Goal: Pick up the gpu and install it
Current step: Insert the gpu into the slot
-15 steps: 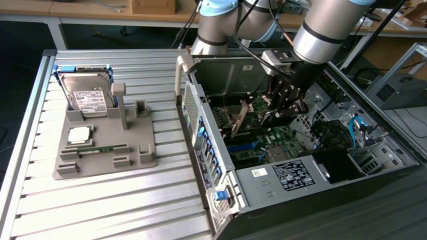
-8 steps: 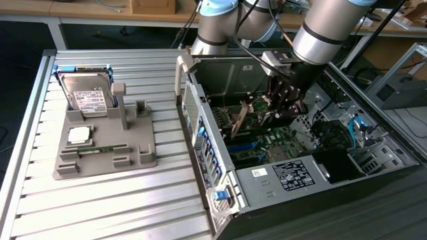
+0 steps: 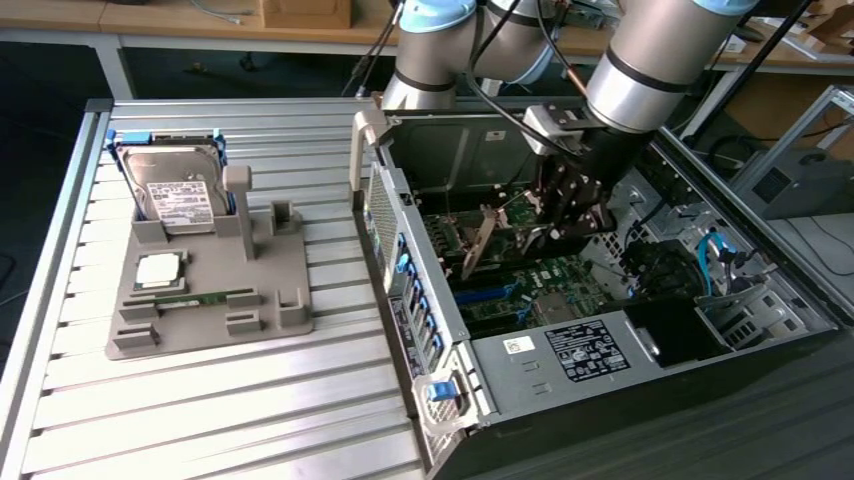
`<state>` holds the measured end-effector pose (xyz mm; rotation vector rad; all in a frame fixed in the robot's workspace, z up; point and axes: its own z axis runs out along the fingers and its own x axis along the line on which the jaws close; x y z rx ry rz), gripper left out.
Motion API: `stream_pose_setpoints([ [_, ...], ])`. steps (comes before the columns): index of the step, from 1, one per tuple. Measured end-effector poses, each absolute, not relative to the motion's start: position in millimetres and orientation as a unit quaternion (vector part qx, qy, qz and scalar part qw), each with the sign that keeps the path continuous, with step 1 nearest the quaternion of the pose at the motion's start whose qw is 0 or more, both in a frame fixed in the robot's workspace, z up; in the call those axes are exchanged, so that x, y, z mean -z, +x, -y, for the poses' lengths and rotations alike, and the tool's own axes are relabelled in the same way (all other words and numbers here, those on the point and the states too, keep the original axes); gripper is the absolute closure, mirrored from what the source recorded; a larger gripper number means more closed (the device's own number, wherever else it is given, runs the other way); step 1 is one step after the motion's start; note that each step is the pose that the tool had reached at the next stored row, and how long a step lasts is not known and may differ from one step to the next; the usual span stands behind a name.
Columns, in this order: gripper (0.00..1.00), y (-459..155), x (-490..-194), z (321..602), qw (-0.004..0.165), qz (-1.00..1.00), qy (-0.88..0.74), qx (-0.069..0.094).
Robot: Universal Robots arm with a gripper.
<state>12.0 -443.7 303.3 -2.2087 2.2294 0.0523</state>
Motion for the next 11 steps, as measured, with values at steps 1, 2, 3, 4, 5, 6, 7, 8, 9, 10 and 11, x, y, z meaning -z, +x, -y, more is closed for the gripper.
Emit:
stream_pose_setpoints([
  [1,0.73,11.8,-303.2,443.9,0.001,-0.71,-0.704,-0.017],
  [2,0.73,11.4,-303.2,444.2,0.001,-0.71,-0.704,-0.017],
  [3,0.73,10.9,-303.0,444.4,0.001,-0.71,-0.704,-0.017],
  [4,0.73,10.6,-302.8,444.5,0.001,-0.71,-0.704,-0.017],
  [5,0.73,10.2,-302.7,444.8,0.001,-0.71,-0.704,-0.017],
  [6,0.73,9.8,-302.5,445.0,0.001,-0.71,-0.704,-0.017],
  [7,0.73,9.7,-302.5,445.1,0.001,-0.71,-0.704,-0.017],
  [8,0.73,9.5,-302.4,445.2,0.001,-0.71,-0.704,-0.017],
  [9,0.73,9.0,-302.1,445.6,0.001,-0.71,-0.704,-0.017],
  [10,0.73,8.6,-302.0,445.9,0.001,-0.71,-0.704,-0.017],
  [11,0.73,8.2,-301.7,446.3,0.001,-0.71,-0.704,-0.017],
])
